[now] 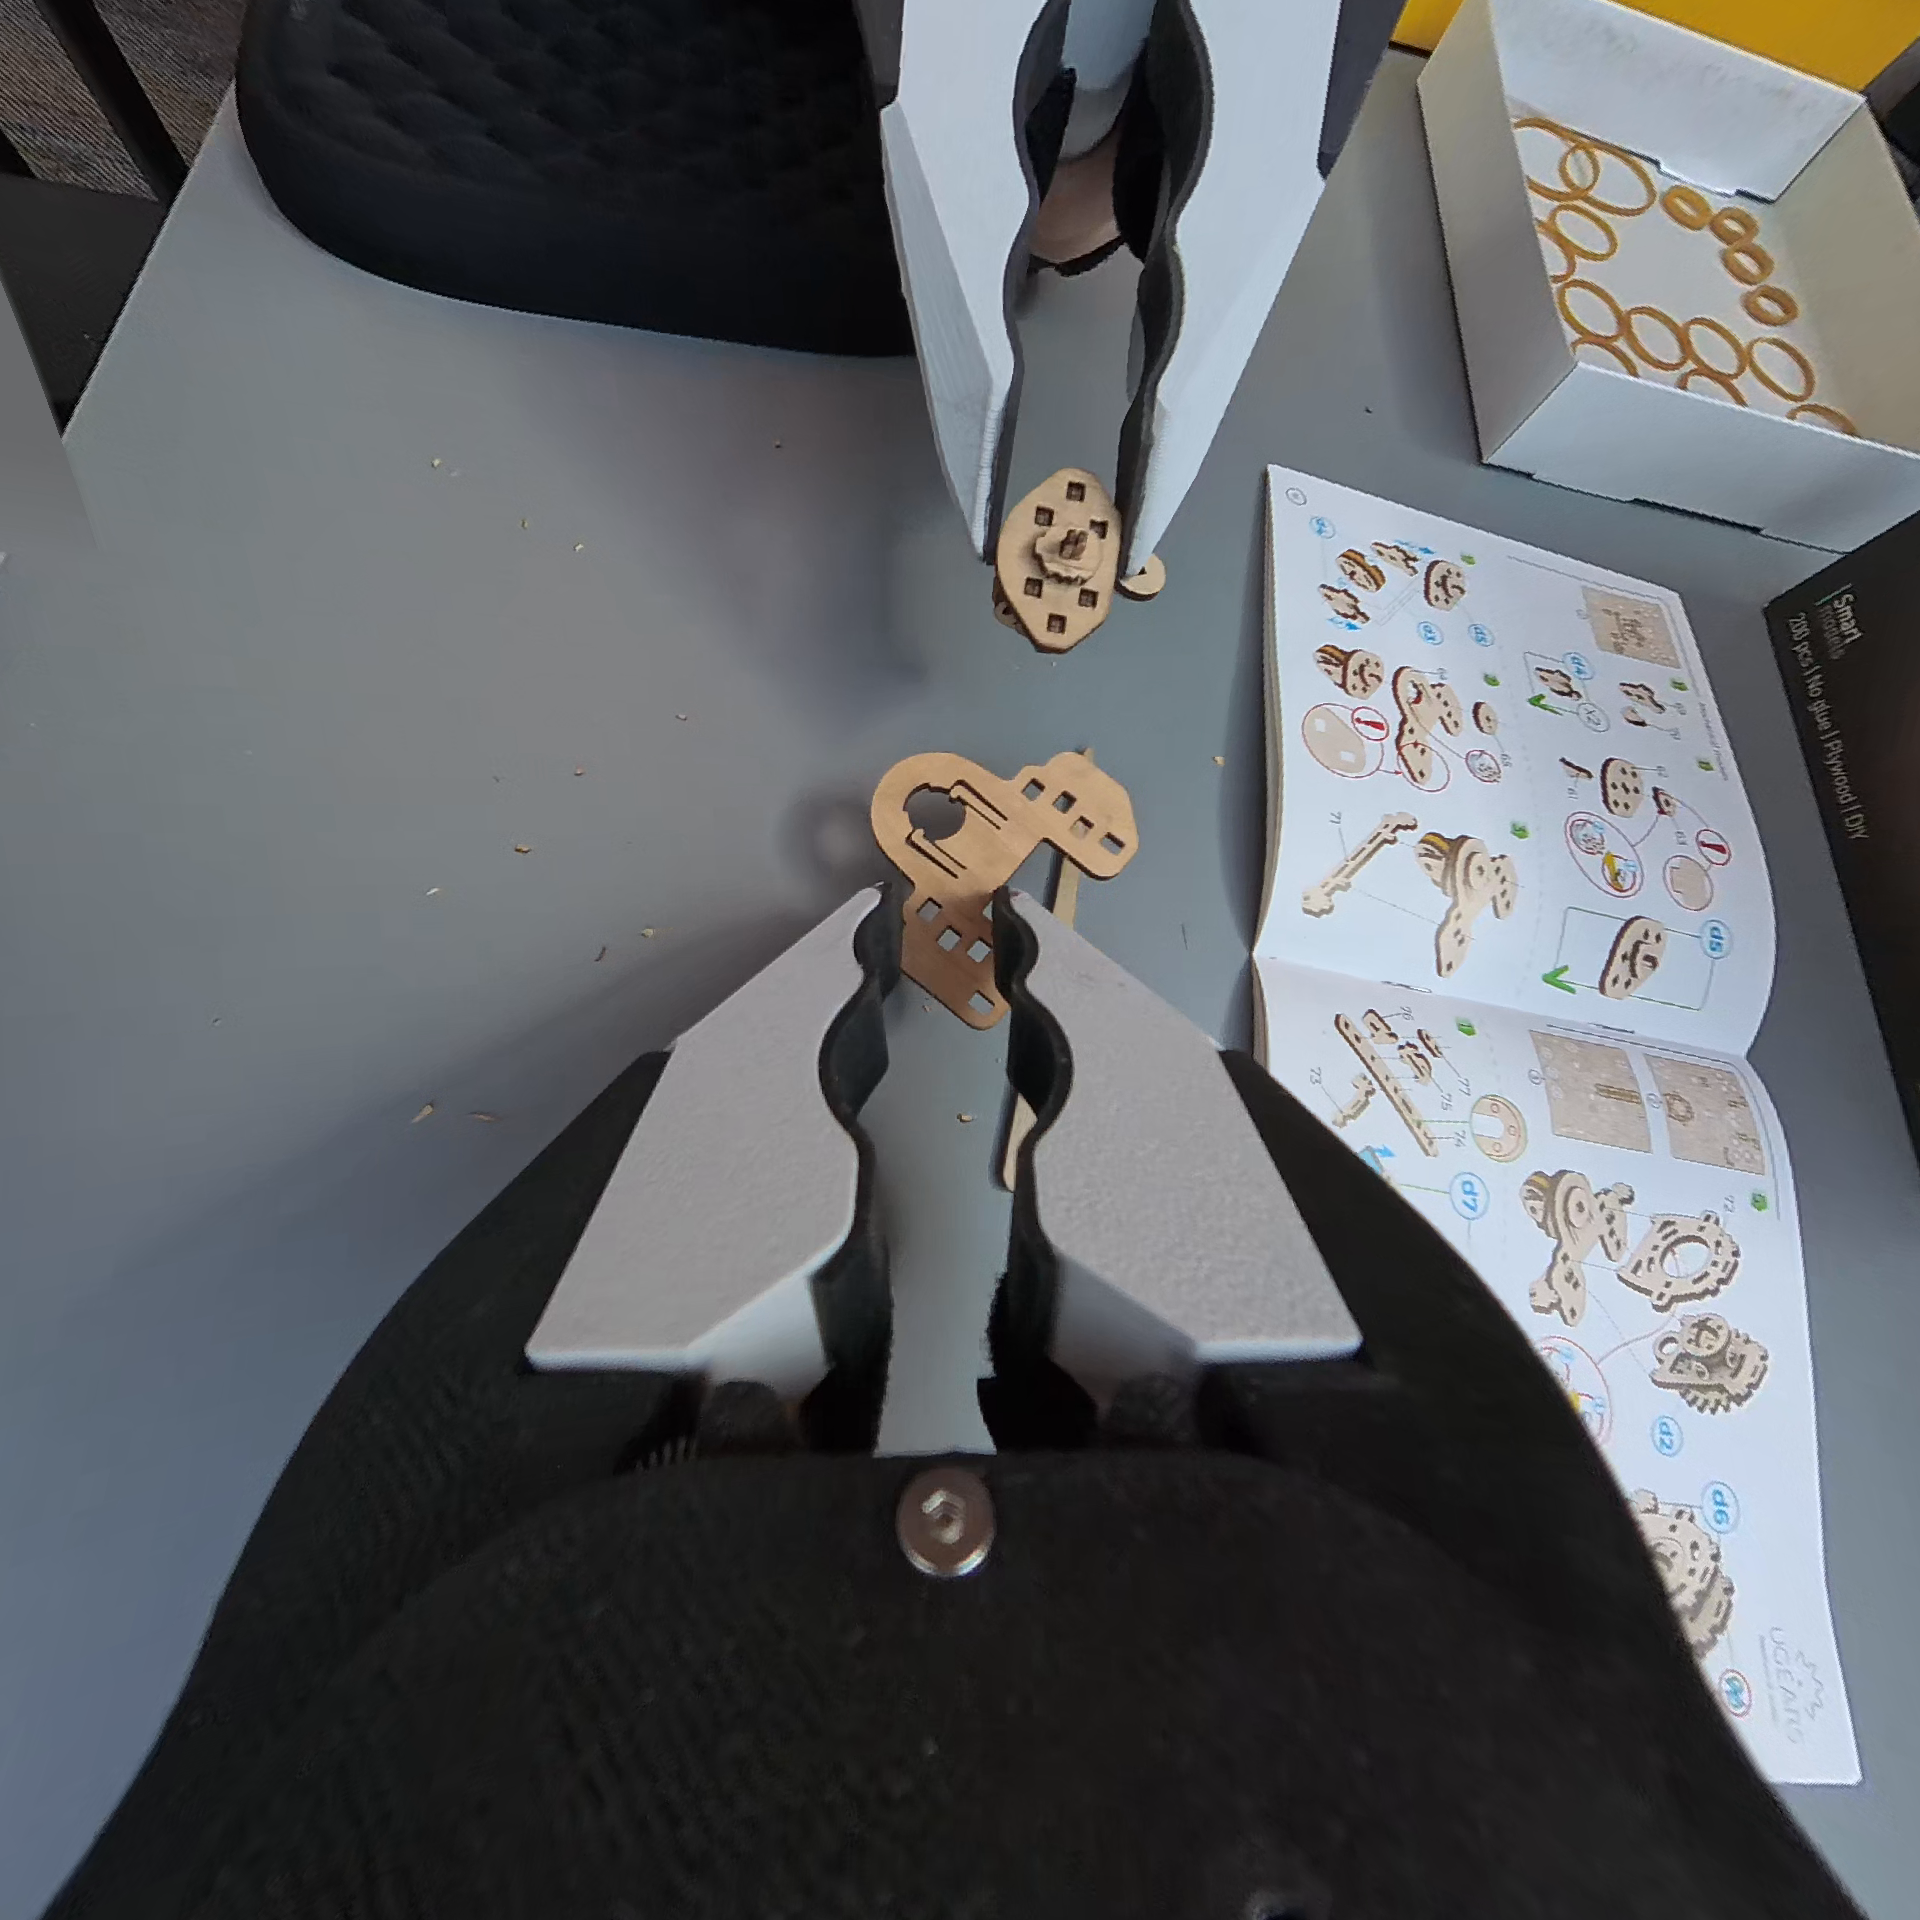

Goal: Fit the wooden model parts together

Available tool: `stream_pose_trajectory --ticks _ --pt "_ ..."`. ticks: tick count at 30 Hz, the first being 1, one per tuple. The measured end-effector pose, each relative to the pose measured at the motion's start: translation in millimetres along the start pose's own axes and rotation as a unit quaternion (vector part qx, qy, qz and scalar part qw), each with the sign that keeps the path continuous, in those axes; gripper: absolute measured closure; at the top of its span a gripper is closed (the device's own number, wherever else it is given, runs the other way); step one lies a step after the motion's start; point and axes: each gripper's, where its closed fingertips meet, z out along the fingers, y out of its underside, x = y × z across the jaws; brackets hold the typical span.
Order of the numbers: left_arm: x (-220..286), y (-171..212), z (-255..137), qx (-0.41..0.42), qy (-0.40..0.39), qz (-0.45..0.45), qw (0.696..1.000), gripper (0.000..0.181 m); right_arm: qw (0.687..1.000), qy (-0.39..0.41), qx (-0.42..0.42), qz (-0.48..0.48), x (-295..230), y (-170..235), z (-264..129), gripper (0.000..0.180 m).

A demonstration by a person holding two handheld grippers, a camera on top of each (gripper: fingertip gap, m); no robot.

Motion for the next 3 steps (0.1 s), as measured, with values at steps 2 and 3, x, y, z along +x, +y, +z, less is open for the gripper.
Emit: stream_pose_trajectory --ticks 2,3 --pt "0.3 0.0 0.1 0.000 0.000 0.001 1.000 0.160 1.000 0.007 -0.001 -0.004 1.5 -0.2 -0.5 0.164" --pt "0.6 -0.1 0.0 0.000 0.001 0.001 1.000 0.160 1.000 0.010 -0.004 -0.006 2.0 0.3 -0.4 0.164"
